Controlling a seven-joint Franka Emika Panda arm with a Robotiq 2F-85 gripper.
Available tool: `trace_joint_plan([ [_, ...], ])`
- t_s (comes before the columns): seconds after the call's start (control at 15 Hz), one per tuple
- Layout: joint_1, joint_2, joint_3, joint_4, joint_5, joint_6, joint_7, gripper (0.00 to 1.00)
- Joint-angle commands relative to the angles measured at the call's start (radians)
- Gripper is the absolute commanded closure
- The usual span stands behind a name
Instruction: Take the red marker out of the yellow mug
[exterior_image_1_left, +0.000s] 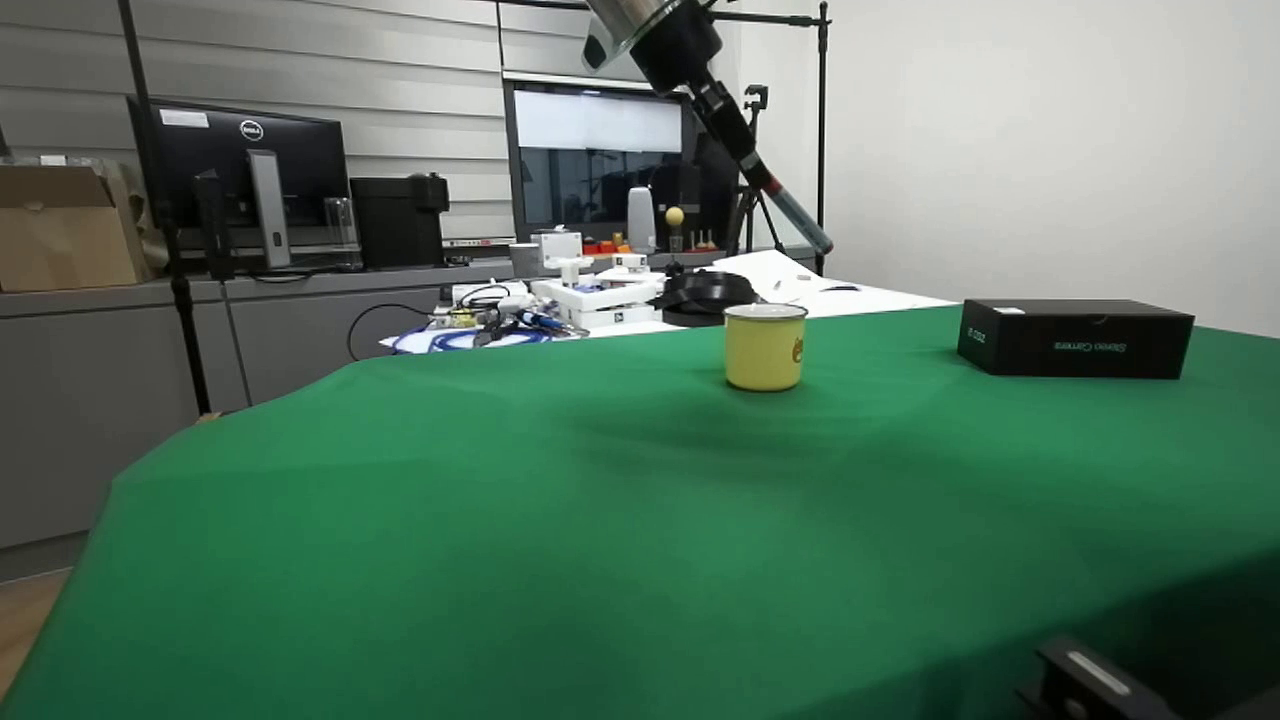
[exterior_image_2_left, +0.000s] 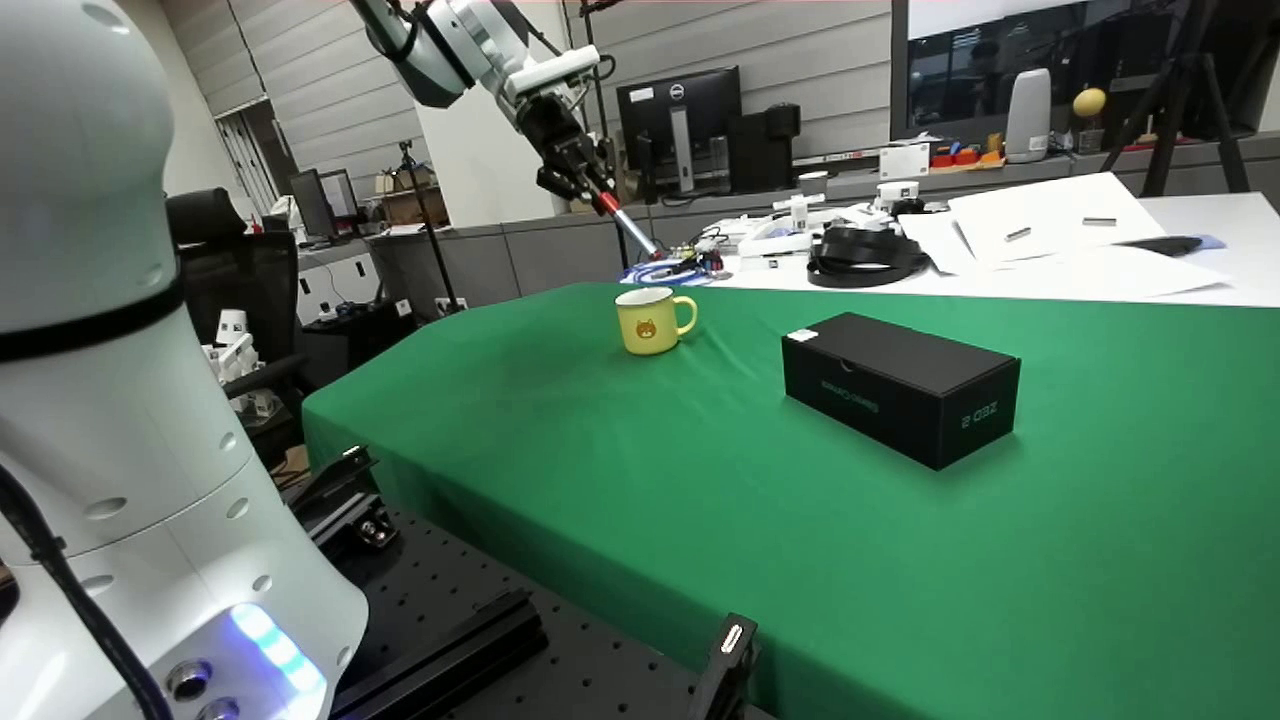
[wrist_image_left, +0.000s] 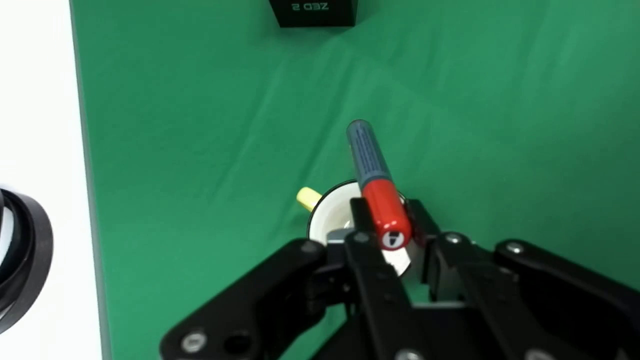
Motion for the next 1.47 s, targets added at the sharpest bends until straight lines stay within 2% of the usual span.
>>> trace_joint_plan([
  [0.0,0.009,-0.015,0.002,-0.081,-0.045,-0.043,0.002,0.95],
  [0.33,0.012,0.036,0.011,-0.167,-0.094,-0.056,0.014,0.95],
  [0.73,0.002,0.12,0.02,-0.245,-0.135,0.084,0.049,0.95],
  [0.93,0.008,0.173,0.013,-0.253,-0.157,0.131,0.07,0.95],
  [1.27,0.012,0.213,0.011,-0.241,-0.188,0.14,0.088,0.95],
  [1.33,0.012,0.212,0.011,-0.239,-0.192,0.136,0.095,0.54],
  [1.4,0.008,0.204,0.015,-0.239,-0.189,0.136,0.088,0.53],
])
